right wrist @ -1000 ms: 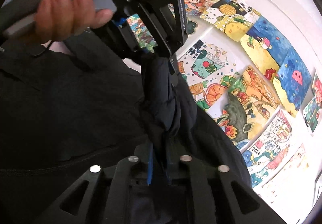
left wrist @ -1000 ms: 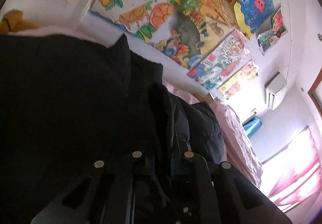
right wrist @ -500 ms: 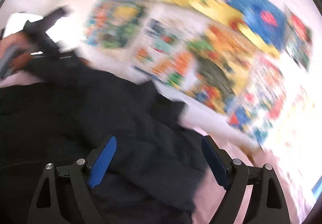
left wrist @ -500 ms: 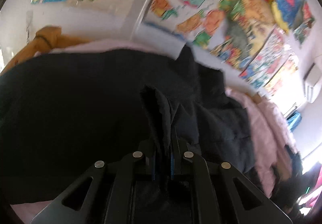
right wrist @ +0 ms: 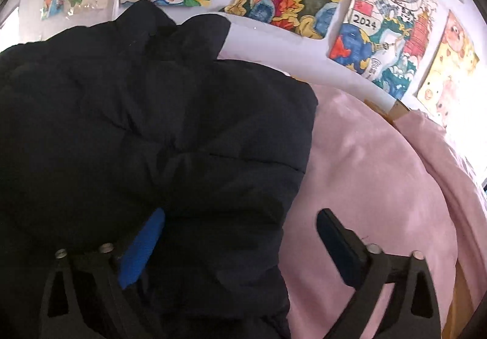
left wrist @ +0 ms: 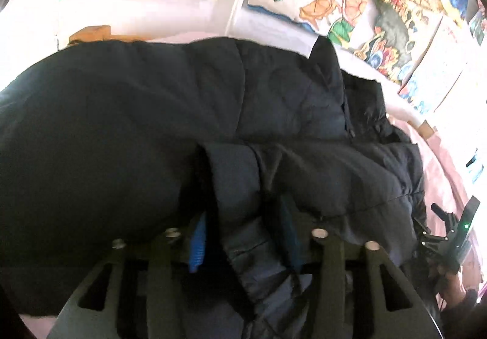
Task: Fold large clothes
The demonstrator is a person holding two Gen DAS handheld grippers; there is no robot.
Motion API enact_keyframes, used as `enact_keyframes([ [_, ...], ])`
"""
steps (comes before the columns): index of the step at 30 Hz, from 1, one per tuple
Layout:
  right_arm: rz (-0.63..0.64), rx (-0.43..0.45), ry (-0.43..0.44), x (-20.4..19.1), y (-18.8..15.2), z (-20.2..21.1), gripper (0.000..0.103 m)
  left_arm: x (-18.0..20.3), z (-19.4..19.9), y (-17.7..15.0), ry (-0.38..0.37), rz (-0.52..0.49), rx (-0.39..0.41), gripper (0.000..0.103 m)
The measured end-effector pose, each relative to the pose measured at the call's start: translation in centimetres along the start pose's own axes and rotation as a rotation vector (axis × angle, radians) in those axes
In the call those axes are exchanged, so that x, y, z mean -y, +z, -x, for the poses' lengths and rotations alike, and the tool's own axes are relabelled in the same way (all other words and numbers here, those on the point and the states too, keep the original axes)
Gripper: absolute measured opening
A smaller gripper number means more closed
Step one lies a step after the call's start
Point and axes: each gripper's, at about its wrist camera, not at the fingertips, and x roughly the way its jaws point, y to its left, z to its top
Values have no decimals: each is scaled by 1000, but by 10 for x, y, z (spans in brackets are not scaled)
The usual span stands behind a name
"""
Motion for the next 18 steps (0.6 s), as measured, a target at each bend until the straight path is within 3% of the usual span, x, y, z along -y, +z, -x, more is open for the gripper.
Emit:
enact_keyframes([
  [5, 5, 60, 42, 7, 8, 16, 103, -4, 63, -30, 49, 18, 192, 84],
  [7, 49, 93, 61, 2, 8, 30, 103, -17, 91, -48, 82, 62, 259, 91],
  [9, 92, 120, 65, -4, 9, 44, 103, -36, 115, -65, 116, 153, 305, 93],
  [12, 138, 143, 131, -14, 13, 70, 103, -81, 146, -79, 131, 364, 342, 93],
  [16, 145, 131, 309, -32, 20, 104, 103, -154, 171, -103, 191, 753, 419, 98],
  [18, 104, 113, 409, -41, 24, 116, 103, -187, 169, -115, 144, 941, 437, 98],
])
